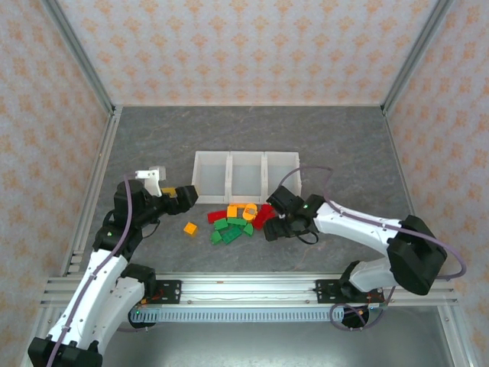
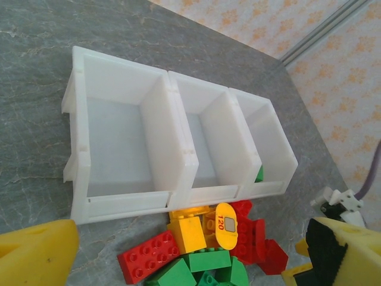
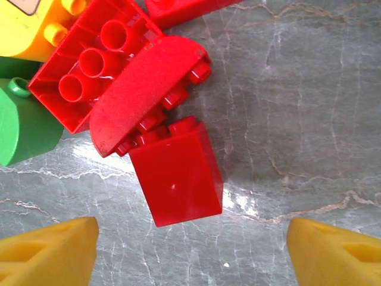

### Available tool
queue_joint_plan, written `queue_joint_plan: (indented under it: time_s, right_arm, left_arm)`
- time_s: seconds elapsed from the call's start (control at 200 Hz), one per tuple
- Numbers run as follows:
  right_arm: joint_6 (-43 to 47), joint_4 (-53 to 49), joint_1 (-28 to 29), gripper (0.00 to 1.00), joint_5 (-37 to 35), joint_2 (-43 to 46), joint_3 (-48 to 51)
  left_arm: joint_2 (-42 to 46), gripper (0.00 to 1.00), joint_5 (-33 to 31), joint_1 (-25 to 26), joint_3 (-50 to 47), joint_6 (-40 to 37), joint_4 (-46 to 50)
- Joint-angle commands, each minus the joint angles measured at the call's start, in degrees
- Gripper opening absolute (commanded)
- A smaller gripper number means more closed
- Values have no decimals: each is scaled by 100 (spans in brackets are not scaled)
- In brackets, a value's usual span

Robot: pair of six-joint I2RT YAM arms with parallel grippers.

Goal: Sort the legos into containers by color
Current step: Pick up the lego from the bottom-center of the table.

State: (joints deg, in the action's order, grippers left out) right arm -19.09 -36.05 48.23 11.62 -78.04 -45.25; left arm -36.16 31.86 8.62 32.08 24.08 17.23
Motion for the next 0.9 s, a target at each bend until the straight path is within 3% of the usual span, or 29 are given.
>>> queue_joint_plan:
  time_s: [0.0,0.11,0.415,0.571,0.721,0.896]
  right_arm:
    - [188,77,0,73,25,-227,-55]
    - [287,105,-1,66,71,-415,-77]
    - [425,186,2,59,-21,-718,-218]
    - [489,230,1,48,-27,-861,-287]
    - [402,218,-6,40,-257,-797,-322]
    - [338,241,-4,33,-279,-383,-209]
  left_arm:
    - [92,99,181,58,-35,-60,-219]
    - [72,99,172,65,-35,-56,-220]
    - [39,99,207,66,-40,-61,-221]
    - [31,99,-21,134,8,-12,-84]
    - [-501,99,-1010,555,709,114,1133]
    - [-934,99,-1203,795,1247,118,2396]
